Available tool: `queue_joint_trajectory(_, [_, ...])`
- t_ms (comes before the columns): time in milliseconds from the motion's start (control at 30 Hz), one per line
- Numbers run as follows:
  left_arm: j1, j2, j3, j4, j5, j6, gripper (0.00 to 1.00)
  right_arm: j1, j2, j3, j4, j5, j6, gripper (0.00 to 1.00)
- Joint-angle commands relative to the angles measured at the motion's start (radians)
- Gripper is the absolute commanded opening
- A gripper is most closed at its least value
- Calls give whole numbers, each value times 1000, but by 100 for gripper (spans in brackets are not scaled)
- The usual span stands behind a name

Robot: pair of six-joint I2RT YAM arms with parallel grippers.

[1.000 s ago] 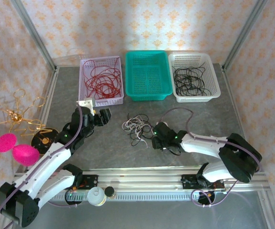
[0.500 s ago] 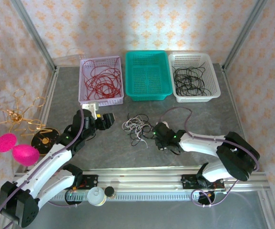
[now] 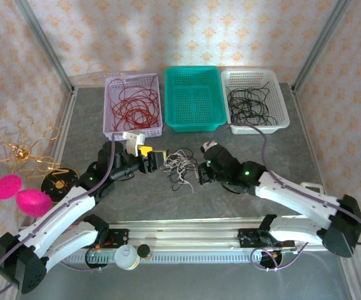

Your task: Untangle the cables

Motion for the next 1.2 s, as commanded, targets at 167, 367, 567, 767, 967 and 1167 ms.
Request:
queue_joint_trajectory(167, [-193, 161, 132, 244, 196, 182, 80, -65, -7, 324, -283, -22, 32, 0])
queue_joint_trajectory(367, [-238, 293, 252, 238, 164, 317, 75, -82, 39, 511, -349, -118, -14, 0])
queue_joint_trajectory(567, [-236, 322, 329, 153, 56, 329, 65, -85, 32, 562, -399, -125, -34, 0])
queue_joint_trajectory(767, [-234, 214, 253, 112, 53, 260, 64, -100, 7, 545, -375, -119, -15, 0])
queue_joint_trajectory(967, [-232, 27, 51, 163, 95, 160, 69, -123, 17, 550, -346, -143, -19, 0])
queue_joint_trajectory(1167, [-200, -76, 38, 73, 30, 190, 81, -123, 46, 576, -340, -227, -24, 0])
